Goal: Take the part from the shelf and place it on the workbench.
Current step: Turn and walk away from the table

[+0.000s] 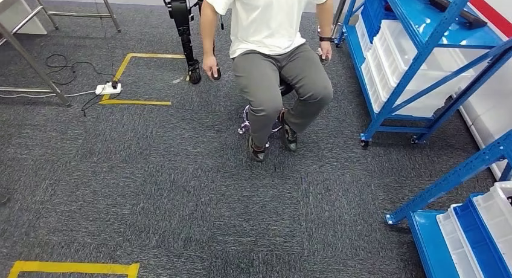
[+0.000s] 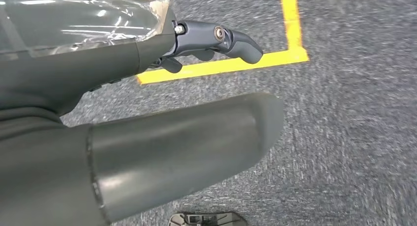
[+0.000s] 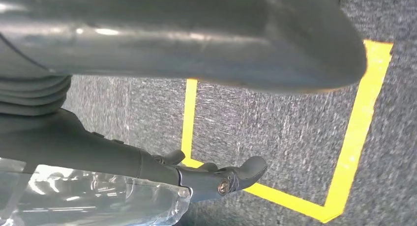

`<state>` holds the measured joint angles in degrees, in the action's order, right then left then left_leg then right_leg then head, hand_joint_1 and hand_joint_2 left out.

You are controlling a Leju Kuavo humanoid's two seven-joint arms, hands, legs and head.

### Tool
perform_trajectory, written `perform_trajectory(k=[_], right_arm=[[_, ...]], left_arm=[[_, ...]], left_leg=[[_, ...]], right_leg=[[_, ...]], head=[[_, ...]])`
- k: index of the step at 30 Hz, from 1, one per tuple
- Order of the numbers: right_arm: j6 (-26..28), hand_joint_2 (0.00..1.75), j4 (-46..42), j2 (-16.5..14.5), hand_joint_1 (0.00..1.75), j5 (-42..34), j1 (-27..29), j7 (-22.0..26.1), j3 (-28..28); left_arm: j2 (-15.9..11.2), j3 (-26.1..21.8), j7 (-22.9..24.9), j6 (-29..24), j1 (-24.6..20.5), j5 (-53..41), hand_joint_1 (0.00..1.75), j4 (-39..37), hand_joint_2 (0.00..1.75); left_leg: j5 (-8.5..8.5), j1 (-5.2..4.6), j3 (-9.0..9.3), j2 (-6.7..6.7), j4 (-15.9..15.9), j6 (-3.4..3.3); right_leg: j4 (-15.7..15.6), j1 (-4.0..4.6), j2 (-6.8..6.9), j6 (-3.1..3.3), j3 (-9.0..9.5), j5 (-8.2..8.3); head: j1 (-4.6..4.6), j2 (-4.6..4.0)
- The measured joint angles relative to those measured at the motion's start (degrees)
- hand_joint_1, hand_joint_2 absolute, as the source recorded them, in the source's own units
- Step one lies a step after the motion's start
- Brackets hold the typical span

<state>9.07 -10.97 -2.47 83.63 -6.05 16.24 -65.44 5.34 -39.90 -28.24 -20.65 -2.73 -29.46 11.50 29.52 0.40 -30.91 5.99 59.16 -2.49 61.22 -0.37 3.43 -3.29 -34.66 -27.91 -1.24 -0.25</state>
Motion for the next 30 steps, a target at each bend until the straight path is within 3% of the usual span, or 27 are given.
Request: perform_trajectory(k=[2, 3, 4, 6, 8, 10, 11, 12, 14, 15, 17, 18, 19, 20, 22, 23, 25, 26, 27, 28, 30], right_arm=[[-0.03, 0.0, -0.01, 0.08, 0.0, -0.09, -0.17, 0.0, 0.0], [-0.14, 0.0, -0.02, 0.17, 0.0, -0.23, -0.19, -0.01, 0.0], [-0.42, 0.0, -0.02, 0.28, 0.0, -0.51, -0.13, -0.03, -0.04], [-1.57, 0.0, -0.02, 0.44, 0.0, -1.29, -0.03, 0.06, -0.16], [-2.71, 0.0, -0.02, 0.54, 0.0, -1.78, -0.08, 0.64, -0.26], [-2.92, 0.0, -0.02, 0.72, 0.0, -1.93, 0.06, 1.41, -0.29], [-2.81, 0.0, -0.02, 0.86, 0.0, -2.09, 0.26, 1.78, -0.31], [-2.7, 0.0, -0.02, 1.02, 0.0, -2.3, 0.46, 2.14, -0.33], [-2.52, 0.0, -0.03, 1.41, 0.0, -3.14, 0.72, 3.24, -0.51], [-2.34, 0.0, -0.03, 1.6, 0.0, -3.7, 0.74, 3.79, -0.69], [-1.91, 0.0, -0.04, 1.95, 0.0, -4.99, 0.86, 4.66, -1.3], [-1.79, 0.0, -0.04, 2.08, 0.0, -5.48, 0.99, 4.86, -1.65], [-1.74, 0.0, -0.04, 2.19, 0.0, -5.83, 1.17, 4.99, -2.0], [-1.73, 0.0, -0.04, 2.28, 0.0, -6.04, 1.32, 5.05, -2.32], [-1.7, 0.0, -0.04, 2.38, 0.0, -6.2, 1.3, 5.11, -2.74], [-1.69, 0.0, -0.04, 2.39, 0.0, -6.25, 1.19, 5.13, -2.88], [-1.68, 0.0, -0.03, 2.32, 0.0, -6.38, 1.16, 5.04, -3.13], [-1.67, 0.0, -0.03, 2.27, 0.0, -6.4, 1.27, 4.91, -3.25], [-1.63, 0.0, -0.02, 2.22, 0.0, -6.41, 1.38, 4.72, -3.36], [-1.56, 0.0, -0.02, 2.2, 0.0, -6.41, 1.45, 4.55, -3.43], [-1.28, 0.0, -0.03, 2.12, 0.0, -6.65, 1.34, 4.35, -3.56]], left_arm=[[-0.22, 0.15, -0.03, 0.14, 0.05, -0.21, 0.0, 0.0, 0.0], [-0.27, 0.32, -0.01, 0.15, -0.02, -0.46, 0.0, 0.0, 0.0], [-0.36, 0.59, 0.09, 0.24, -0.14, -0.96, 0.0, 0.01, 0.0], [-0.51, 1.44, 0.27, 1.12, -0.22, -2.68, 0.0, 0.03, 0.0], [-0.69, 2.57, -0.03, 3.39, 0.19, -4.77, 0.0, 0.01, 0.0], [-0.79, 3.7, -0.69, 5.39, 0.65, -6.25, 0.0, -0.03, 0.0], [-0.84, 4.11, -0.91, 5.77, 0.77, -6.64, 0.0, -0.04, 0.0], [-0.9, 4.41, -1.01, 5.82, 0.82, -6.87, 0.0, -0.04, 0.0], [-1.13, 4.76, -0.7, 5.61, 0.84, -7.14, 0.0, -0.05, 0.0], [-1.23, 4.84, -0.52, 5.4, 0.86, -7.13, 0.0, -0.07, 0.0], [-1.33, 4.79, -0.5, 4.73, 0.81, -6.56, 0.0, -0.08, 0.0], [-1.34, 4.68, -0.68, 4.36, 0.76, -6.21, 0.0, -0.07, 0.0], [-1.33, 4.55, -0.86, 4.07, 0.69, -5.89, 0.0, -0.05, 0.0], [-1.32, 4.42, -1.01, 3.89, 0.69, -5.69, 0.0, -0.04, 0.0], [-1.3, 4.16, -1.14, 3.74, 0.85, -5.45, 0.0, -0.04, 0.0], [-1.33, 4.03, -1.22, 3.65, 0.97, -5.29, 0.0, -0.04, 0.0], [-1.34, 3.45, -1.85, 3.13, 1.08, -4.04, 0.0, -0.03, 0.0], [-1.31, 2.91, -2.39, 2.64, 1.05, -3.13, 0.0, -0.02, 0.0], [-1.24, 2.29, -2.98, 1.95, 1.0, -2.33, 0.0, 0.0, 0.0], [-1.16, 1.73, -3.47, 1.23, 0.96, -1.87, 0.0, 0.02, 0.44], [-1.08, 0.98, -4.34, -0.03, 0.93, -1.82, 0.0, 0.07, 1.31]], left_leg=[[0.51, -0.09, 0.48, 1.25, -0.07, 0.75], [0.74, -0.06, 0.78, 2.01, -0.17, 1.16], [0.99, 0.15, 1.02, 1.99, -0.07, 1.56], [2.76, 0.52, 0.52, -0.93, 2.04, 2.09], [6.61, 0.73, -2.31, -4.98, 8.46, 2.27], [8.87, 0.78, -5.53, -6.13, 14.52, 2.38], [8.11, 0.83, -6.02, -6.21, 14.82, 2.44], [6.2, 0.95, -5.46, -6.34, 12.87, 2.5], [1.8, 1.26, -2.63, -7.81, 5.69, 2.6], [0.56, 1.33, -1.55, -8.76, 2.93, 2.48], [0.27, 0.97, -0.93, -9.56, 1.2, 1.89], [0.14, 0.78, -0.86, -9.09, 0.95, 1.36], [-0.04, 0.66, -0.74, -8.39, 0.74, 0.8], [-0.26, 0.6, -0.52, -7.74, 0.44, 0.2], [-0.7, 0.57, -0.17, -6.13, -0.11, -0.62], [-0.74, 0.46, -0.09, -5.3, -0.18, -0.76], [-0.69, 0.3, -0.22, -3.57, -0.17, -0.75], [-0.62, 0.26, -0.23, -2.79, -0.16, -0.69], [-0.52, 0.24, -0.17, -2.03, -0.16, -0.58], [-0.38, 0.24, -0.04, -1.3, -0.16, -0.41], [0.08, 0.05, 0.44, 0.06, -0.18, 0.22]], right_leg=[[-2.8, 0.6, 1.59, 0.96, 1.22, 1.09], [-2.96, 0.88, 1.11, 1.42, 1.16, 1.24], [-3.18, 0.48, 0.21, 1.94, 1.3, 1.43], [-3.63, -0.13, -1.37, 2.98, 1.83, 1.85], [-3.74, -0.27, -3.06, 3.7, 2.05, 2.09], [-3.65, -0.08, -5.02, 3.86, 2.02, 2.1], [-3.56, -0.04, -6.02, 3.85, 2.05, 2.09], [-3.42, -0.07, -6.99, 3.82, 2.09, 2.07], [-3.0, -0.13, -8.86, 3.54, 2.08, 1.93], [-2.74, -0.03, -9.64, 3.28, 1.95, 1.8], [-2.63, 0.2, -10.8, 2.57, 1.35, 1.71], [-2.7, 0.26, -11.32, 2.15, 1.02, 1.73], [-2.62, 0.2, -11.26, 1.81, 0.8, 1.75], [-1.9, 0.2, -10.14, 1.59, 0.41, 1.37], [2.88, 0.15, -6.49, 1.63, -1.91, -1.1], [6.74, 0.08, -4.94, 1.7, -3.93, -2.88], [13.03, -0.2, -4.17, 1.36, -7.19, -5.08], [13.25, -0.31, -4.06, 0.93, -7.28, -4.84], [10.97, -0.38, -3.75, 0.41, -6.07, -3.75], [6.77, -0.43, -2.9, -0.06, -3.83, -2.19], [-0.46, -0.12, -0.32, 0.0, -0.06, 0.47]], head=[[0.03, -0.01], [0.07, -0.01], [0.17, -0.01], [0.54, 0.0], [1.1, 0.0], [1.4, 0.01], [1.45, 0.01], [1.49, 0.01], [1.63, 0.01], [1.69, 0.01], [1.66, 0.01], [1.61, 0.01], [1.53, 0.01], [1.41, 0.01], [0.86, 0.01], [0.59, 0.01], [0.3, 0.01], [0.24, 0.01], [0.14, 0.01], [0.03, 0.01], [-0.08, 0.0]])
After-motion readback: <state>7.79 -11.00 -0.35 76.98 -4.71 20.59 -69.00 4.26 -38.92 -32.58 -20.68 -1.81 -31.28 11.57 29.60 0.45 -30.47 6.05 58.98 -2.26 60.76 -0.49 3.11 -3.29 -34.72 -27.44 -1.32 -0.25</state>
